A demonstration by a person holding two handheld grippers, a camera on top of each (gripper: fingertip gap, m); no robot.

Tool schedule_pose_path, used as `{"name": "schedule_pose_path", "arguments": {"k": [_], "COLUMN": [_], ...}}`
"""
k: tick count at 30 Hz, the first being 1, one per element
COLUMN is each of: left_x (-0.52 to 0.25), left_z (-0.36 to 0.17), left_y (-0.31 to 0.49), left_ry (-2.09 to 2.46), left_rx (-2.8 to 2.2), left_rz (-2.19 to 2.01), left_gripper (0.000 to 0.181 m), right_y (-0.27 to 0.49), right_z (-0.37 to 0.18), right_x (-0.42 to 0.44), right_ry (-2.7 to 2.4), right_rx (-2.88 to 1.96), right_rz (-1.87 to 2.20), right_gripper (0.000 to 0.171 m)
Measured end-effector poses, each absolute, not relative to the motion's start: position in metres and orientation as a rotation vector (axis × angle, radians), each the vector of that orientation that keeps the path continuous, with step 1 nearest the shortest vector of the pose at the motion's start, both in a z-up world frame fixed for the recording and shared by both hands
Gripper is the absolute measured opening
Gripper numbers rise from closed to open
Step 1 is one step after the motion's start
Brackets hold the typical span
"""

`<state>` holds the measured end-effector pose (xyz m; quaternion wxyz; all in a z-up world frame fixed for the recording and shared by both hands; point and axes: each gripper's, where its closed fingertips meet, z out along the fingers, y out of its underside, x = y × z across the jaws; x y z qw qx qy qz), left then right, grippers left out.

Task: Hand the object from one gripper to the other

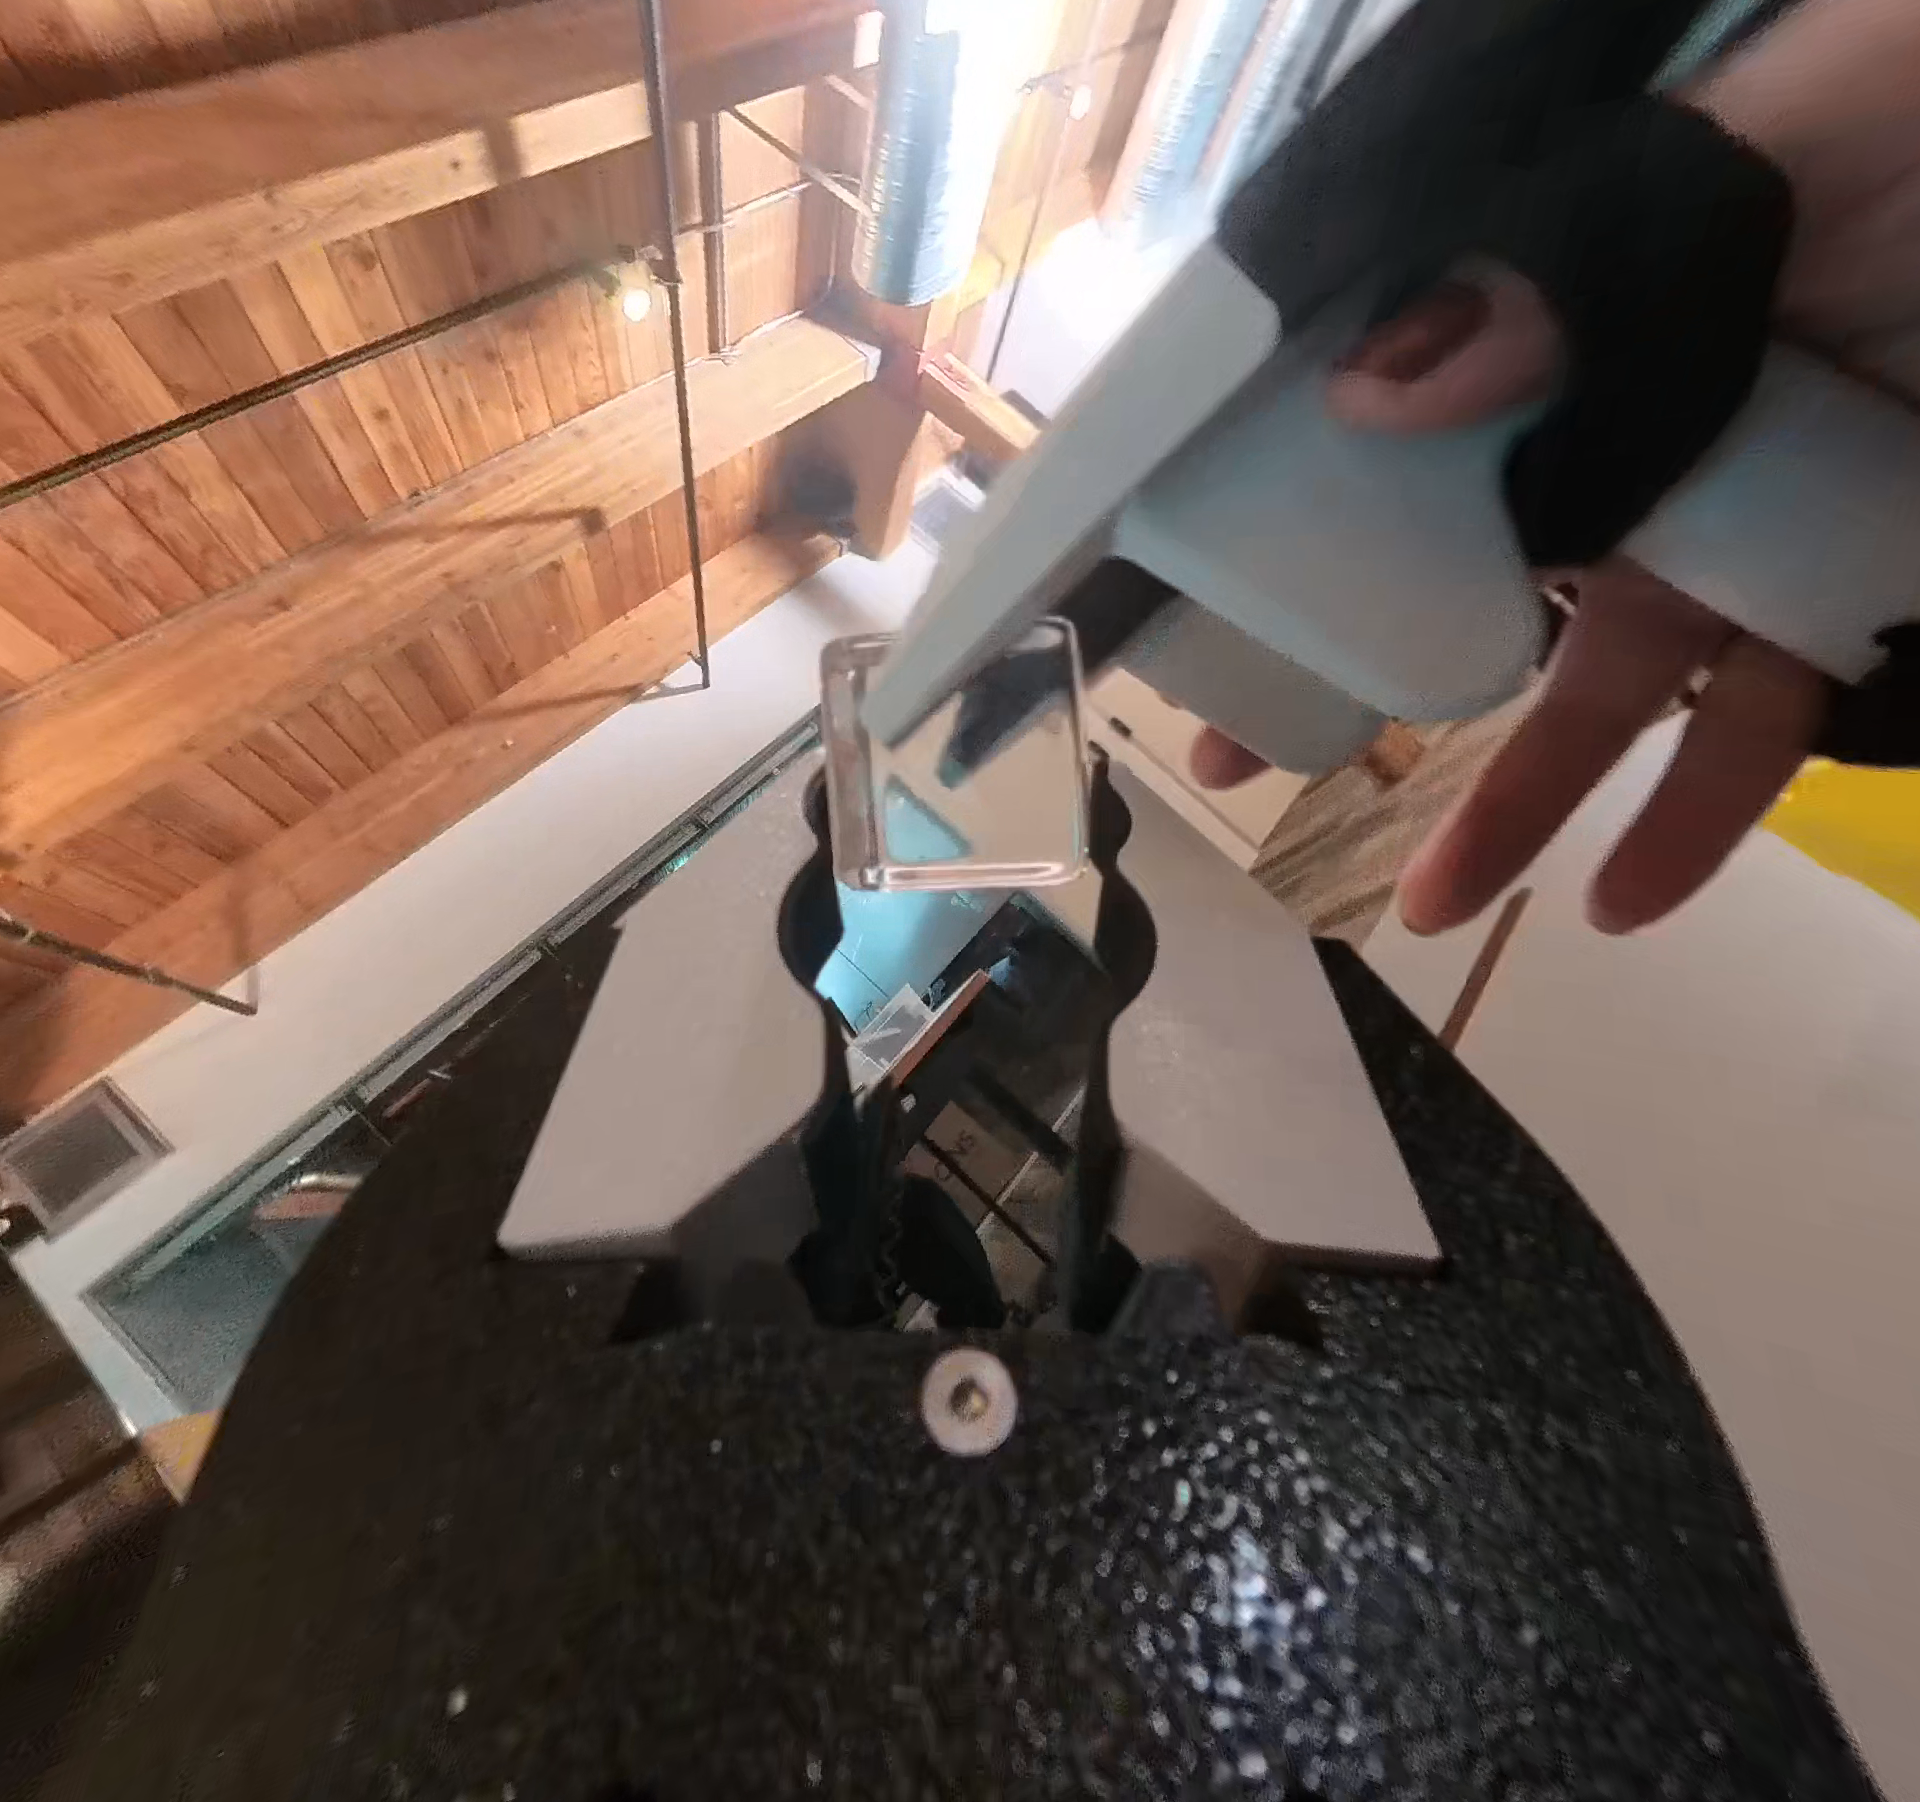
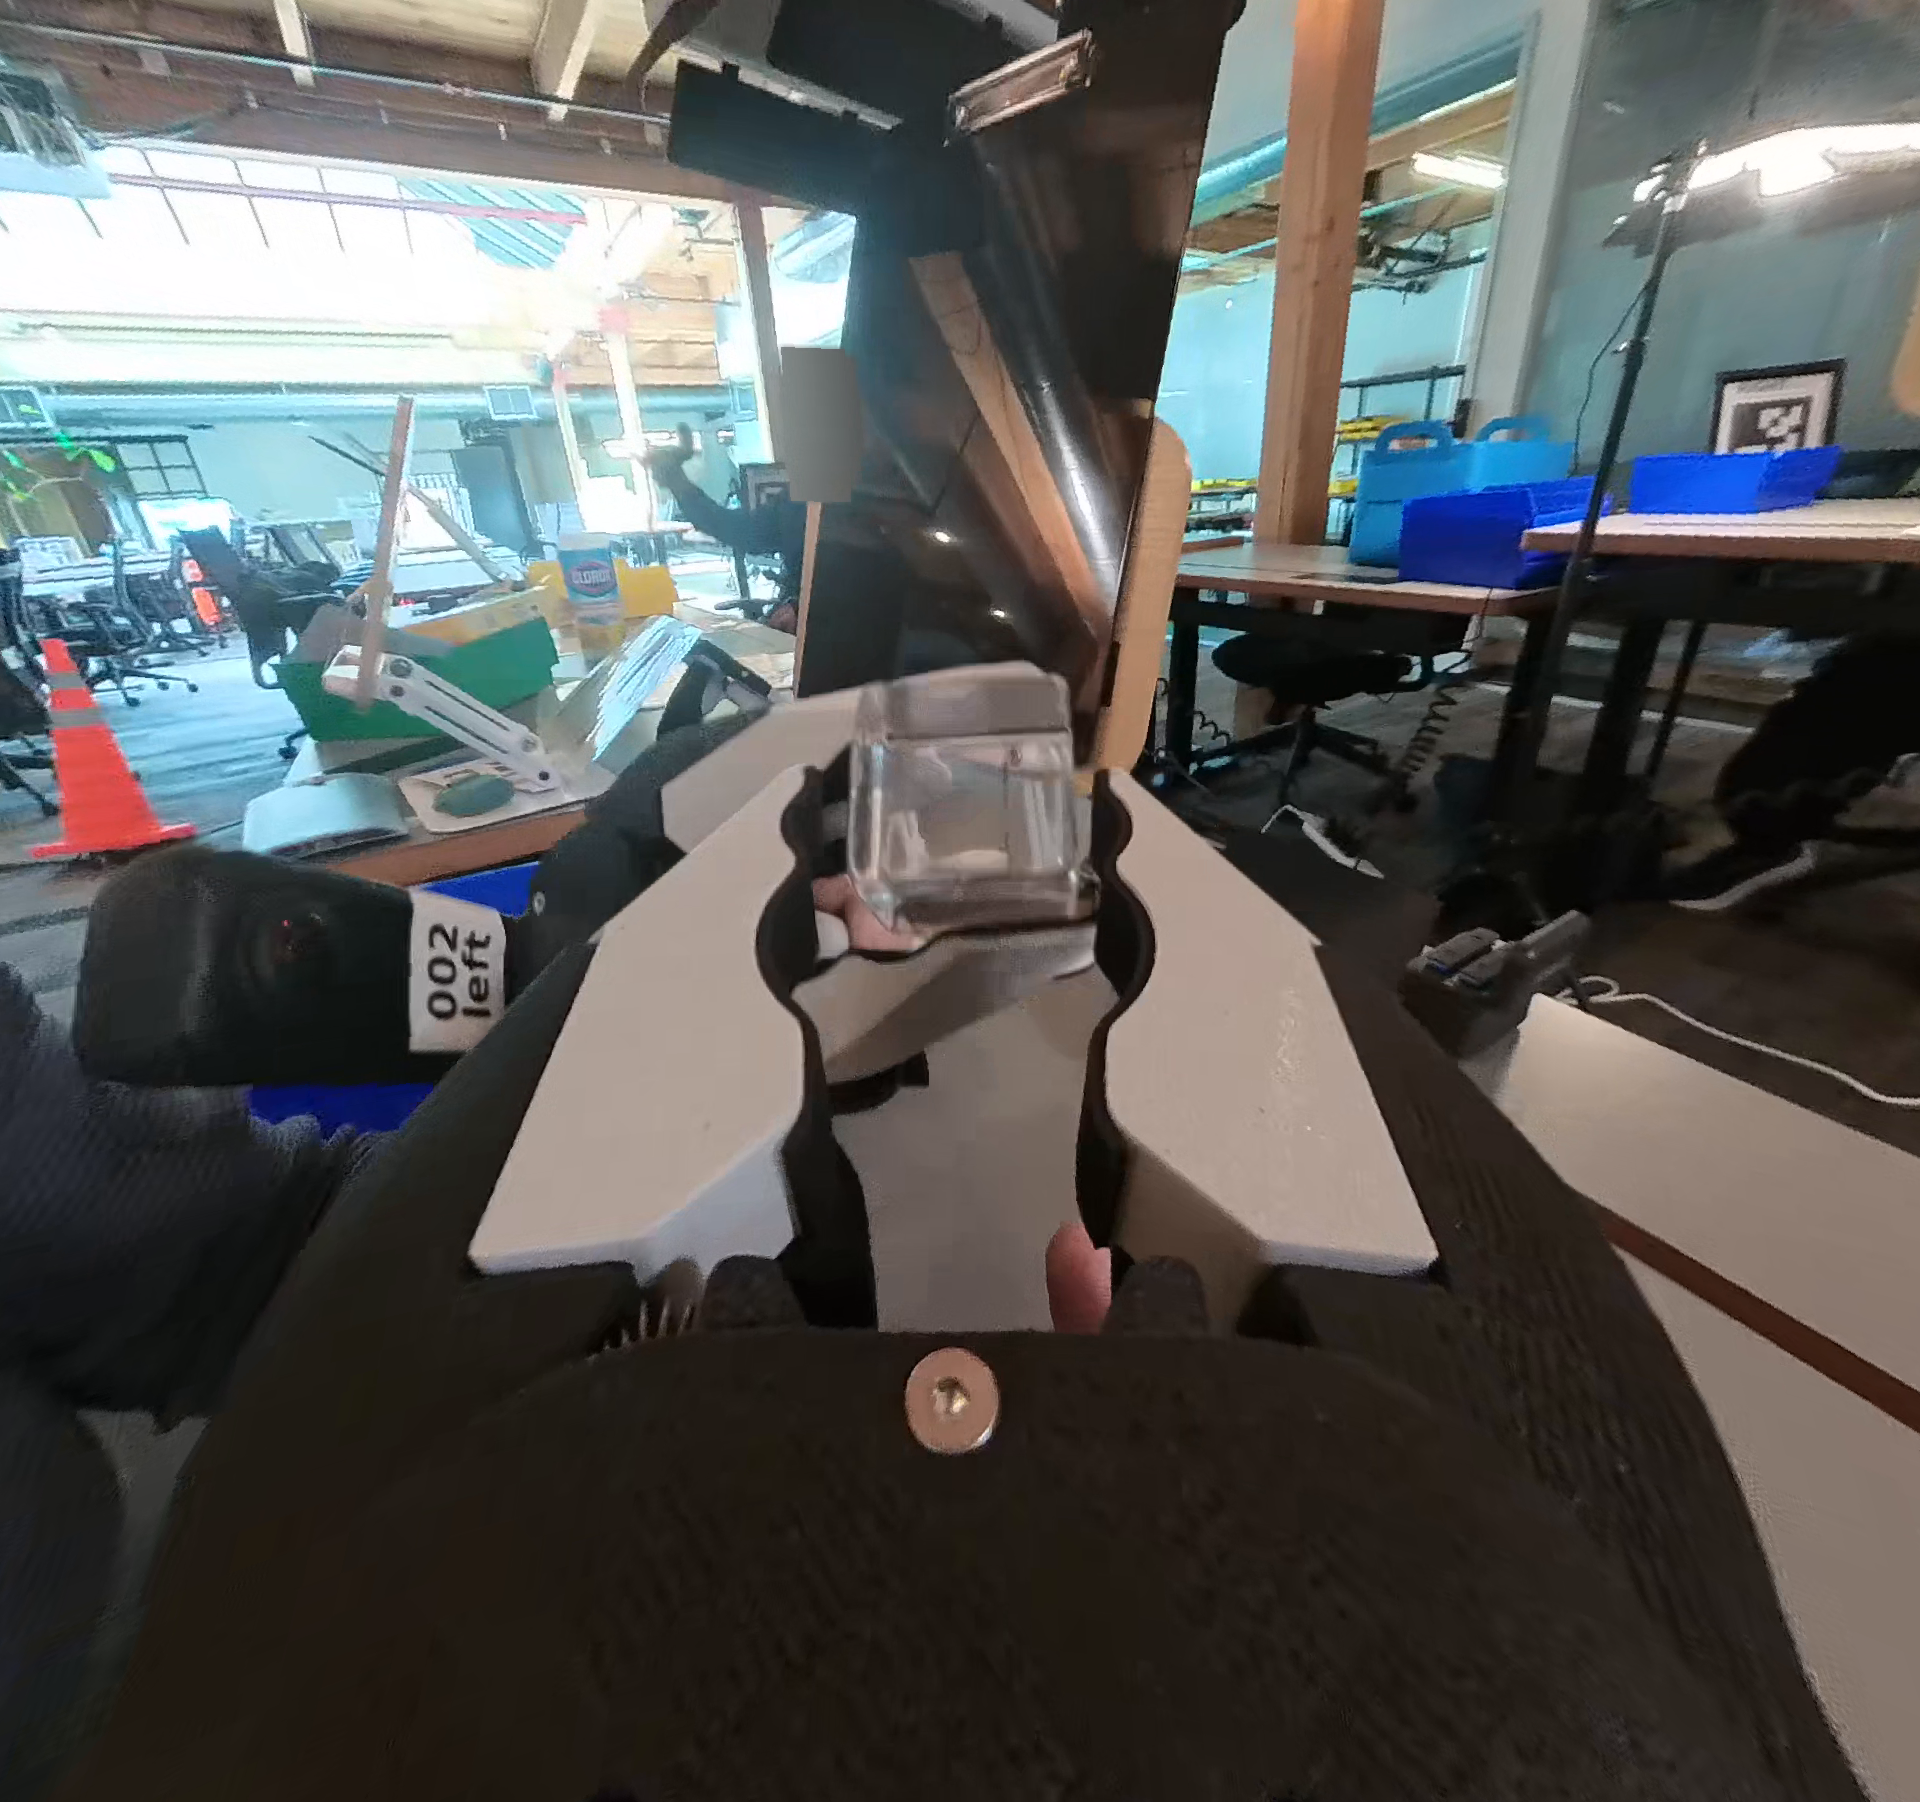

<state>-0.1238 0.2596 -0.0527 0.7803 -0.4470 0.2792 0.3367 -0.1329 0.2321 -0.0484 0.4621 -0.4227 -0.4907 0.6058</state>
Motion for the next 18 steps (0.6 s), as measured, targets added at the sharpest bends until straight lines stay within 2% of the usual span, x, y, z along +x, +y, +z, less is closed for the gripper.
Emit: {"name": "schedule_pose_path", "arguments": {"k": [1, 4, 7, 10, 12, 16, 18], "left_x": [-0.125, -0.126, -0.122, -0.125, -0.135, -0.160, -0.173], "left_z": [-0.051, -0.050, -0.051, -0.053, -0.055, -0.045, -0.042], "left_y": [0.259, 0.258, 0.259, 0.266, 0.271, 0.264, 0.261], "left_ry": [0.585, 0.582, 0.592, 0.562, 0.531, 0.443, 0.387], "left_rx": [-0.969, -0.978, -0.996, -1.089, -1.150, -1.142, -1.170], "left_rz": [0.718, 0.702, 0.610, 0.524, 0.543, 0.600, 0.576], "left_gripper": [0.045, 0.044, 0.044, 0.079, 0.089, 0.076, 0.076], "right_y": [0.233, 0.232, 0.234, 0.258, 0.290, 0.371, 0.398], "right_z": [-0.051, -0.052, -0.050, -0.050, -0.056, -0.082, -0.101], "right_x": [-0.133, -0.133, -0.131, -0.122, -0.107, -0.037, 0.007], "right_ry": [-1.213, -1.227, -1.222, -1.144, -1.062, -0.869, -0.795], "right_rx": [-1.052, -1.055, -1.071, -1.135, -1.218, -1.458, -1.585], "right_rz": [1.484, 1.473, 1.465, 1.329, 1.104, 0.503, 0.280], "right_gripper": [0.050, 0.042, 0.042, 0.042, 0.042, 0.041, 0.041]}}
